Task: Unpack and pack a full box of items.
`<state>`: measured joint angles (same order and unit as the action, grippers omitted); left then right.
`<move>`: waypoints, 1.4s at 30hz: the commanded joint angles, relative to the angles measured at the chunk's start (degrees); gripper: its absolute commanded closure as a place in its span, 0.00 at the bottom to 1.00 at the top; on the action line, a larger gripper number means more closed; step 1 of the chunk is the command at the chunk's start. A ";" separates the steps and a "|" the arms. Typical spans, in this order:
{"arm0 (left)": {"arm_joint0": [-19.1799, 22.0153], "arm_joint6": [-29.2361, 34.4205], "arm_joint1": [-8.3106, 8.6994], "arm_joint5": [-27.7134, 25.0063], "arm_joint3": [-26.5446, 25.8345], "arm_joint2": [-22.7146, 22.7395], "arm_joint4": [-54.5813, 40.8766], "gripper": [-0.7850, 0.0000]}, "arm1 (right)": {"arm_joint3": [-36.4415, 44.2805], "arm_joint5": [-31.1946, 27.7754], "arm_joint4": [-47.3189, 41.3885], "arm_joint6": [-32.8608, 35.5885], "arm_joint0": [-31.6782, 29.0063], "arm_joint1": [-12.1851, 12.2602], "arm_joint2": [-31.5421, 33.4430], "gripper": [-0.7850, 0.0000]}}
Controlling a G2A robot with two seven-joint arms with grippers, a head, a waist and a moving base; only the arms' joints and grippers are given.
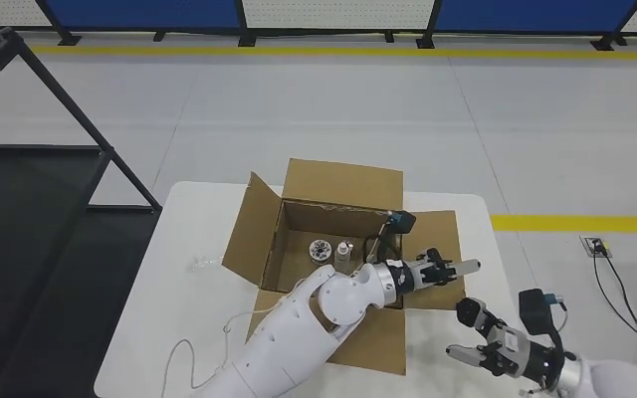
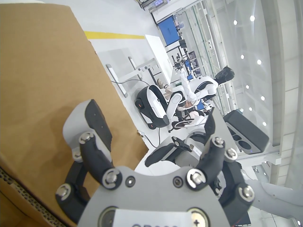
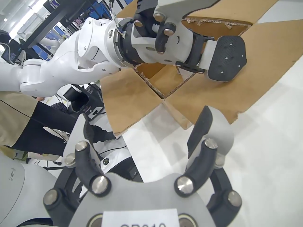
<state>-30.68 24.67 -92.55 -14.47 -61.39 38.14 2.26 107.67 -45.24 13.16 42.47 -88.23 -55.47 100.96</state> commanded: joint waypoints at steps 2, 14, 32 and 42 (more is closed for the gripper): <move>-0.28 -0.05 -0.15 -0.19 0.03 0.40 0.55 0.00 | -0.69 2.08 1.24 -0.48 0.85 0.06 -0.72 0.00; -8.00 -4.55 2.66 -1.26 -11.69 8.46 9.28 0.00 | -3.79 7.56 2.04 0.23 6.82 0.43 -4.34 0.00; -42.26 -1.75 10.64 -0.11 -57.75 36.28 23.85 0.00 | -6.65 14.23 2.78 2.52 14.21 0.94 -8.98 0.00; -54.50 -4.27 12.24 -4.58 -69.34 49.01 20.71 0.00 | -7.86 20.22 5.43 1.17 19.62 0.61 -13.87 0.00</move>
<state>-84.04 20.95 -80.42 -18.67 -129.84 85.95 23.32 99.99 -25.68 18.14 43.66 -69.13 -54.81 87.79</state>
